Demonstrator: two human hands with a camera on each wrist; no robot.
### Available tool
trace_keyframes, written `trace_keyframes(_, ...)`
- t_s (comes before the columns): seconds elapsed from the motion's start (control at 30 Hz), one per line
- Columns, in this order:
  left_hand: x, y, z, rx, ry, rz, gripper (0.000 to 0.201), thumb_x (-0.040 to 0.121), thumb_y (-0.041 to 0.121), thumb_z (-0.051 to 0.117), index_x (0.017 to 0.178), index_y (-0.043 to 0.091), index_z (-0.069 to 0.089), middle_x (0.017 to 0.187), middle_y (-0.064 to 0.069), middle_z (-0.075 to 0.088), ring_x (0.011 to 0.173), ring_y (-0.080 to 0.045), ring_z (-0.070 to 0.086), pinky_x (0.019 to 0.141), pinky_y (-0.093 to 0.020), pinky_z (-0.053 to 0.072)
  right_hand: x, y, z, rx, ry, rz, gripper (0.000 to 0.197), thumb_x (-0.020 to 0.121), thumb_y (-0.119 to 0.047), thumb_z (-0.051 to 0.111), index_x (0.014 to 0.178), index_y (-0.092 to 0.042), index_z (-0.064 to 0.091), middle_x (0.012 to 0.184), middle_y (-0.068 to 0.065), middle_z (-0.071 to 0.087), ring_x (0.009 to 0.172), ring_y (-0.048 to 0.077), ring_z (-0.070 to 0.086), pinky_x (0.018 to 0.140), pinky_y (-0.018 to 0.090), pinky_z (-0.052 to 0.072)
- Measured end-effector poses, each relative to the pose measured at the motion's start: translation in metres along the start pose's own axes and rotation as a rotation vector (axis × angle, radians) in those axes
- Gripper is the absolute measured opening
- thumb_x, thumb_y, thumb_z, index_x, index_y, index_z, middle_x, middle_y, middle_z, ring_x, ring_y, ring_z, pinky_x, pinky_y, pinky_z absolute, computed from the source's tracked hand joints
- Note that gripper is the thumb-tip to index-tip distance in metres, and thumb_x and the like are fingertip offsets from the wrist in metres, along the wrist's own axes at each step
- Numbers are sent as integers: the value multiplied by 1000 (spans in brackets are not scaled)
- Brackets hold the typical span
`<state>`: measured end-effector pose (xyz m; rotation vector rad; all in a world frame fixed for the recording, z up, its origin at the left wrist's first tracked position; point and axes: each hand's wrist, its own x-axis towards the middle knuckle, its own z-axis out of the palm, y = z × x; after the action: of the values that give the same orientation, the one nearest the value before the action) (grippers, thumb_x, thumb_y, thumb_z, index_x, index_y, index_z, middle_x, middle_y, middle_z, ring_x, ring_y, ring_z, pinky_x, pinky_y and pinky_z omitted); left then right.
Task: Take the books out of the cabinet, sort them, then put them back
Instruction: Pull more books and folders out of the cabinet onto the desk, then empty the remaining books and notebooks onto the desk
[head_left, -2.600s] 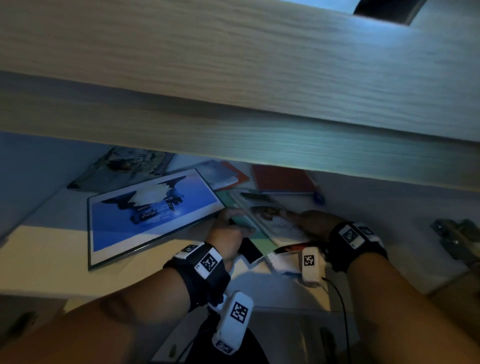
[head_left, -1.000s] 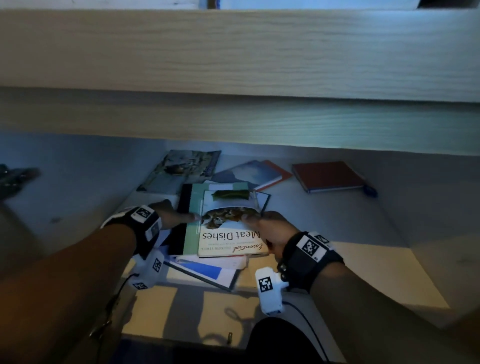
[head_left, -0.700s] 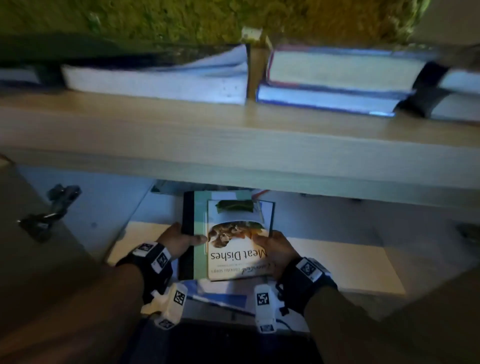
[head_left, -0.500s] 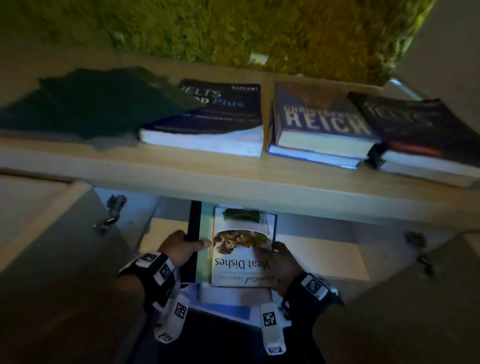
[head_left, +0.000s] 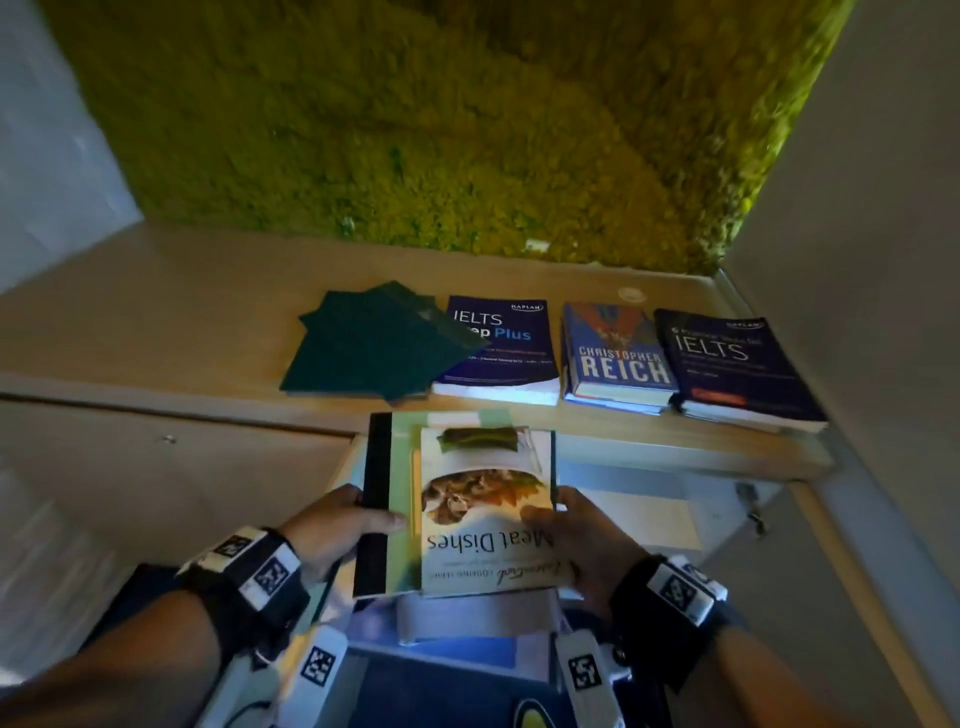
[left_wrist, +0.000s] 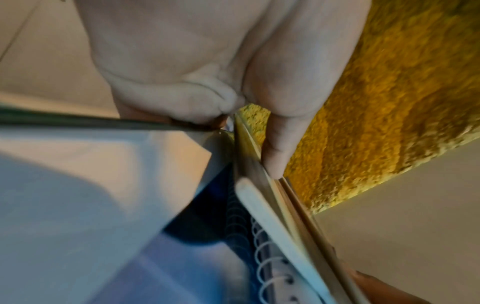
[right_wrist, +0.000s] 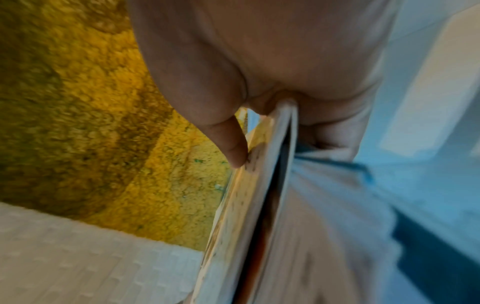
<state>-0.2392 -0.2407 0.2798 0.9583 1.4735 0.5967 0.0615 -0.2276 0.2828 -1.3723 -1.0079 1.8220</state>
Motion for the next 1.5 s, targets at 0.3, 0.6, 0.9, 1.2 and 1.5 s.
trace_keyframes(0.3,27,121,-70,-14,269,239,33,72,31,85,100,18,75,102,-5,78,100,-32,72,100,-50,52,87,-151,45,-195,-21,-113,32,101,-11,60,130,3,58,120,24,71,99,33,72,80,41,62)
trace_keyframes(0.6,163,169,-118,172,602,91,46,85,48,73,105,7,73,102,-15,74,86,-32,69,76,-40,52,288,-238,57,-481,-47,-107,25,94,-29,69,104,-8,65,106,16,76,103,35,72,84,41,56)
trace_keyframes(0.9,226,133,-164,503,592,-218,73,83,75,54,121,13,64,101,-14,69,81,-32,62,64,-32,46,343,-207,58,-1240,-151,-165,40,89,-53,67,102,-15,65,105,6,65,98,26,66,78,35,55)
trace_keyframes(1.2,217,136,-175,337,643,-171,53,98,34,60,143,10,46,128,-21,62,98,-35,60,78,-39,44,317,-181,95,-1044,-298,-157,64,92,-54,65,116,5,66,107,29,71,93,44,72,76,61,61)
trace_keyframes(1.5,141,117,-36,456,464,537,30,84,41,61,112,32,66,120,-4,59,99,-11,62,87,-30,50,175,-124,54,-690,-346,-145,26,101,-28,62,117,-8,64,98,11,62,90,22,60,68,30,45)
